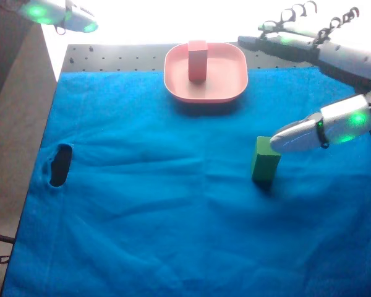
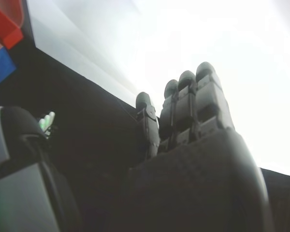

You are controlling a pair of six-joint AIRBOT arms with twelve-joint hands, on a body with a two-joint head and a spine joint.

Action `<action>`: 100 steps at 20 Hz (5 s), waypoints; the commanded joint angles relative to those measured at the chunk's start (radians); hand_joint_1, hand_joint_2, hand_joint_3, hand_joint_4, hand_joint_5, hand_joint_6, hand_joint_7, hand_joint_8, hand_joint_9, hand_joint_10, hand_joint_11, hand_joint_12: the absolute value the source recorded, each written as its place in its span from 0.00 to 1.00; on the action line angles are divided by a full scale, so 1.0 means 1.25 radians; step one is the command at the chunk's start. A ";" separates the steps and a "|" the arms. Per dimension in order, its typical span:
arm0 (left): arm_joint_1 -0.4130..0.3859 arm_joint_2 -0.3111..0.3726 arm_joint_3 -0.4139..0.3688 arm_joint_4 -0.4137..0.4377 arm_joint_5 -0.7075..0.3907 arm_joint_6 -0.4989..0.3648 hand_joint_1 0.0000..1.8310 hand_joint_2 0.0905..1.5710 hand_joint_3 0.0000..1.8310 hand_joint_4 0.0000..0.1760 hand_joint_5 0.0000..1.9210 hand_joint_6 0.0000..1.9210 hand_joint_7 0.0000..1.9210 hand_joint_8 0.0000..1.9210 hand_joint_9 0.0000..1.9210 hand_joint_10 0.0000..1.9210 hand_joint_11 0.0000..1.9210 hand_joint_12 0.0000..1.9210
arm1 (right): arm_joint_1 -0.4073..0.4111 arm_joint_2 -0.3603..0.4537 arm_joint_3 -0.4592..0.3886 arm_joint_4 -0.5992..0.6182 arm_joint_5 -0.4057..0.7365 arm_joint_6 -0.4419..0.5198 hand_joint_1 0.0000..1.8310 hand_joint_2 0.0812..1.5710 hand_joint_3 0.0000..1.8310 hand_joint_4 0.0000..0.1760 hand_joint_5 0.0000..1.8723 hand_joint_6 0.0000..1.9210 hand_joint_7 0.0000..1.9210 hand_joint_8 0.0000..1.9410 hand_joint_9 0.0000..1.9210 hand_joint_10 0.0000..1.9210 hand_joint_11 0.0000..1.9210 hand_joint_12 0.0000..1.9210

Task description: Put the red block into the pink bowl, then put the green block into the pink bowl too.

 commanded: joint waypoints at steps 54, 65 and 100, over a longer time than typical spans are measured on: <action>0.020 -0.073 0.003 0.053 -0.068 0.006 0.44 0.42 0.01 1.00 0.05 0.00 0.09 0.00 0.08 0.01 0.03 0.03 | 0.102 -0.090 0.107 -0.043 0.085 0.005 0.64 0.66 0.00 0.00 0.59 0.40 0.61 0.65 0.60 0.81 0.56 0.97; 0.061 -0.064 -0.043 0.057 -0.133 0.006 0.43 0.41 0.00 1.00 0.07 0.00 0.11 0.01 0.11 0.01 0.05 0.05 | 0.189 -0.174 0.236 -0.040 0.036 0.005 0.65 0.64 0.00 0.00 0.61 0.36 0.68 0.19 0.61 0.49 0.46 0.81; 0.091 -0.081 -0.071 0.064 -0.267 -0.010 0.41 0.43 0.00 0.66 0.02 0.00 0.08 0.00 0.07 0.00 0.04 0.02 | 0.214 -0.395 0.509 -0.061 -0.026 0.005 0.64 0.68 0.00 0.00 0.55 0.46 0.57 0.41 0.54 0.65 0.49 0.84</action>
